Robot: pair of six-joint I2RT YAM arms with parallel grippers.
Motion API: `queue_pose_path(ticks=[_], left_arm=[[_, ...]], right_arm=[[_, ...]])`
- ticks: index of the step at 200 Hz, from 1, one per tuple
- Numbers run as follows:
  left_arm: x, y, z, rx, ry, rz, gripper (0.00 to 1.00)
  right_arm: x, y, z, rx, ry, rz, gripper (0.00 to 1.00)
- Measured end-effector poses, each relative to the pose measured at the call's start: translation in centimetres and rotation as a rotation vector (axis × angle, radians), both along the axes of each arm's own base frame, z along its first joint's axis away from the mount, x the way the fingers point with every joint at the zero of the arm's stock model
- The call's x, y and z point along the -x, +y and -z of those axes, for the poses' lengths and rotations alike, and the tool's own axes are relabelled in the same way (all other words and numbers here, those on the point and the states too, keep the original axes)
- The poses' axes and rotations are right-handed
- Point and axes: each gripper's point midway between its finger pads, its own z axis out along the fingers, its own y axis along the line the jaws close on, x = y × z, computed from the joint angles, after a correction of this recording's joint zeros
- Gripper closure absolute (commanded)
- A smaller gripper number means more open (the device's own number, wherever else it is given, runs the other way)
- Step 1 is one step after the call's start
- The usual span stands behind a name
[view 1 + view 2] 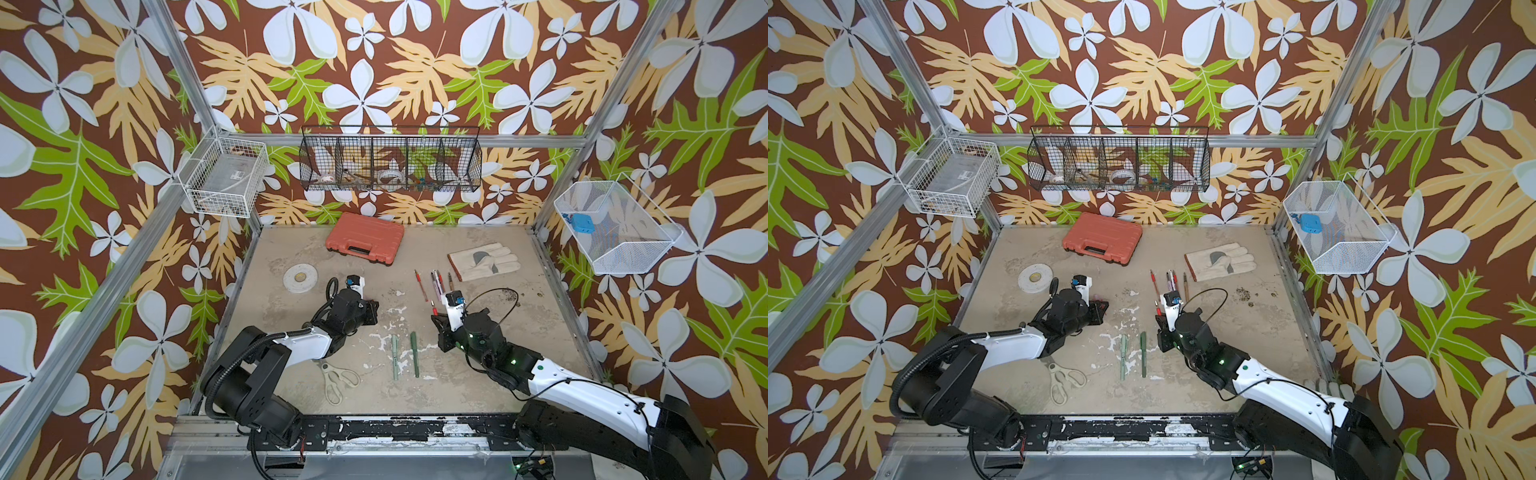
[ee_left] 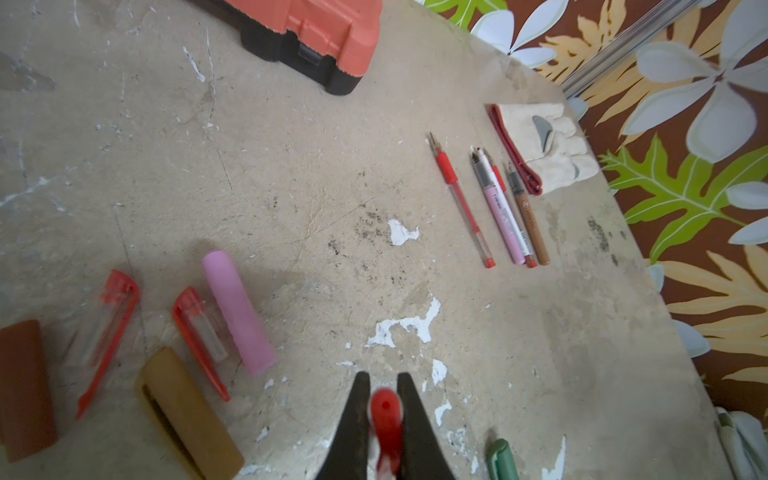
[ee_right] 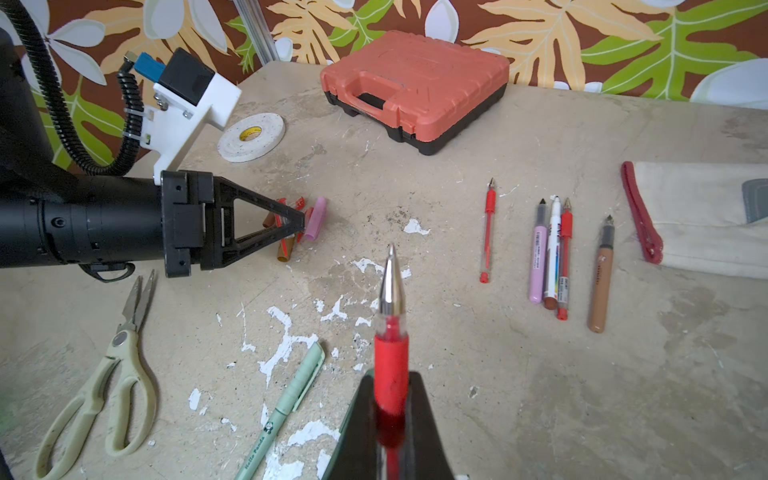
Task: Open the pen caps
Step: 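Release the red cap onto the cap pile while the right gripper carries the pen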
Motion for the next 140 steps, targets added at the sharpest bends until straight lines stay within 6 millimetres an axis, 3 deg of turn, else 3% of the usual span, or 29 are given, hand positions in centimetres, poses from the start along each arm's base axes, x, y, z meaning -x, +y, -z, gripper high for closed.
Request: queue_pose_path(ticks=[68,140], left_arm=[[-1.0,-0.5,2.9,-0.071,0.072,0.015,0.98],[-1.2,-0.4,4.7,-0.112,0.130,0.007,0.96]], right_arm=[[-0.6,-1.0,0.5,0.026,0.012,0.058,1.00],[-2.4,-4.1,1.5,0.012,0.067,0.180,1.00]])
